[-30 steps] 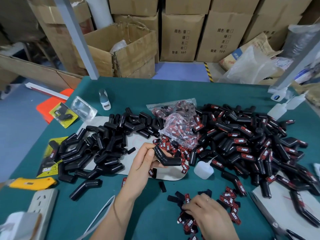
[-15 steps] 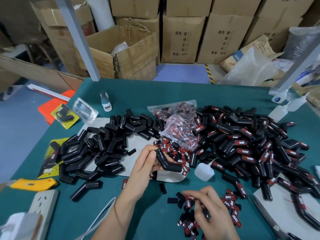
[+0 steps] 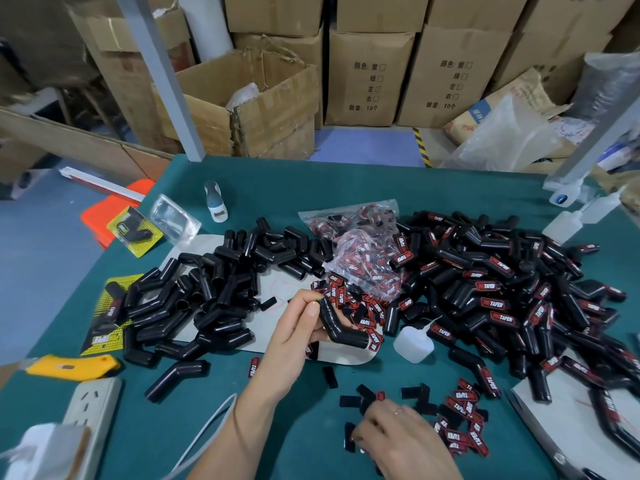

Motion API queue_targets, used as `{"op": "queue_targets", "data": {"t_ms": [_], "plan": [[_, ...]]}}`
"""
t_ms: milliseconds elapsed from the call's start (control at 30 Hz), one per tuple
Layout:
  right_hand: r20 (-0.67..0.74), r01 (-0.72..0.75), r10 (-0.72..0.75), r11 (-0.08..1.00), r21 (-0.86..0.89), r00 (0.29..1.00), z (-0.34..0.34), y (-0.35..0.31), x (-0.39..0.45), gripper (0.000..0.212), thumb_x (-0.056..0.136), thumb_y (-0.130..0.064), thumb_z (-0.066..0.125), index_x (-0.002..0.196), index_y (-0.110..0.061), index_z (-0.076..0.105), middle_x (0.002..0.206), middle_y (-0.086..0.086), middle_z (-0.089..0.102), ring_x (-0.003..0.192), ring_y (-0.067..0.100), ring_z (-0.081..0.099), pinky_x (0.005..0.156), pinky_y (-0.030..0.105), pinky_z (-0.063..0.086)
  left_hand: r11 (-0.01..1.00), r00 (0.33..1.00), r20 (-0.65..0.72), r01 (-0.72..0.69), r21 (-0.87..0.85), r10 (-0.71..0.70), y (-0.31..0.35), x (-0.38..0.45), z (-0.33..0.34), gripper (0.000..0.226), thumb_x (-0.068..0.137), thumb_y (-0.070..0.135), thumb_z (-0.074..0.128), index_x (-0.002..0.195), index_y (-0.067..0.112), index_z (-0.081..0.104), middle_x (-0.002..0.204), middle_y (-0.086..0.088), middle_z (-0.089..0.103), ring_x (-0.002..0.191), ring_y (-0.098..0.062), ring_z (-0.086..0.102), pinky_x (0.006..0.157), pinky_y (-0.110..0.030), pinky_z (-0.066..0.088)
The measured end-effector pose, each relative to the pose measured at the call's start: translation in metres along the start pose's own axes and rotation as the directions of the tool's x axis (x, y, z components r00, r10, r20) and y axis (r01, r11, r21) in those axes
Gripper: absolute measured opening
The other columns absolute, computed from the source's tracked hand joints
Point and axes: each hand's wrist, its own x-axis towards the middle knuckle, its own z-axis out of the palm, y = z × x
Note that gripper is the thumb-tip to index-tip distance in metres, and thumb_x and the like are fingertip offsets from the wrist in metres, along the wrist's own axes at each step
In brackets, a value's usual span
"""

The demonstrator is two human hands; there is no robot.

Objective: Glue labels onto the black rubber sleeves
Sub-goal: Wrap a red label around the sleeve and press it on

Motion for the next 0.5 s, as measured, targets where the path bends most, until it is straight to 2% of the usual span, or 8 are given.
{"op": "queue_targets", "data": {"t_ms": [100, 167, 200, 267, 333, 400, 500], "plan": [[-0.002, -0.029, 0.029, 0.999, 0.034, 1.000, -0.003, -0.003, 0.007, 0.013, 0.076, -0.034, 0.076, 0.067, -0.030, 0.069, 0.072, -0.011, 0.059, 0.067, 0.010, 0.064, 0.062, 0.019, 0.054, 1.000, 1.000, -0.001, -0.009, -0.002, 0.009, 0.002, 0.000, 0.000, 0.036, 0.107, 0.055, 0.050, 0.111, 0.022, 0.063, 0.108, -0.016, 0.075, 0.103, -0.037, 0.072, 0.091, -0.042, 0.058], [0.040, -0.090, 0.085, 0.986, 0.142, 0.996, -0.003, -0.002, 0.007, 0.021, 0.066, -0.025, 0.084, 0.073, -0.028, 0.064, 0.080, -0.012, 0.060, 0.070, 0.008, 0.062, 0.064, 0.019, 0.052, 1.000, 1.000, -0.003, -0.003, -0.013, 0.003, 0.002, -0.001, 0.001, 0.036, 0.106, 0.056, 0.050, 0.109, 0.023, 0.063, 0.107, -0.015, 0.075, 0.102, -0.036, 0.072, 0.091, -0.043, 0.058], [0.075, -0.142, 0.128, 0.962, 0.232, 0.989, -0.003, -0.001, 0.005, 0.026, 0.067, -0.023, 0.080, 0.080, -0.032, 0.059, 0.087, -0.014, 0.061, 0.072, 0.005, 0.060, 0.065, 0.018, 0.051, 1.000, 1.000, -0.003, -0.002, -0.019, 0.002, 0.002, -0.001, 0.001, 0.035, 0.106, 0.054, 0.050, 0.109, 0.022, 0.063, 0.107, -0.016, 0.075, 0.102, -0.037, 0.072, 0.092, -0.046, 0.058], [0.119, -0.261, 0.233, 0.892, 0.370, 0.965, -0.007, 0.000, 0.002, 0.033, 0.075, -0.026, 0.062, 0.090, -0.051, 0.045, 0.099, -0.019, 0.062, 0.080, 0.002, 0.061, 0.073, 0.019, 0.051, 1.000, 1.000, -0.005, 0.003, -0.022, -0.003, 0.000, -0.001, 0.000, 0.033, 0.106, 0.050, 0.049, 0.109, 0.020, 0.062, 0.107, -0.019, 0.074, 0.103, -0.045, 0.070, 0.095, -0.059, 0.056], [0.172, -0.313, 0.263, 0.829, 0.463, 0.949, -0.005, 0.004, 0.002, 0.043, 0.080, -0.026, 0.053, 0.090, -0.065, 0.037, 0.106, -0.020, 0.065, 0.092, 0.003, 0.063, 0.081, 0.020, 0.050, 1.000, 1.000, -0.001, 0.012, -0.015, -0.012, -0.001, 0.000, 0.000, 0.033, 0.106, 0.047, 0.047, 0.110, 0.018, 0.060, 0.107, -0.020, 0.074, 0.104, -0.049, 0.068, 0.097, -0.066, 0.052], [0.218, -0.342, 0.268, 0.804, 0.486, 0.939, -0.004, 0.005, 0.006, 0.038, 0.083, -0.024, 0.052, 0.086, -0.059, 0.037, 0.107, -0.017, 0.066, 0.094, 0.005, 0.062, 0.084, 0.024, 0.050, 1.000, 1.000, -0.002, 0.018, -0.016, -0.018, -0.003, 0.000, 0.000, 0.033, 0.106, 0.046, 0.047, 0.112, 0.017, 0.060, 0.107, -0.020, 0.074, 0.104, -0.049, 0.068, 0.097, -0.066, 0.052], [0.234, -0.344, 0.262, 0.820, 0.457, 0.936, 0.010, 0.005, 0.006, 0.032, 0.085, -0.020, 0.054, 0.086, -0.042, 0.031, 0.103, -0.010, 0.066, 0.090, 0.010, 0.061, 0.085, 0.029, 0.051, 1.000, 1.000, -0.014, 0.012, -0.027, -0.013, -0.001, 0.000, 0.001, 0.031, 0.106, 0.047, 0.047, 0.110, 0.019, 0.061, 0.106, -0.018, 0.074, 0.103, -0.042, 0.071, 0.094, -0.054, 0.057]]}}
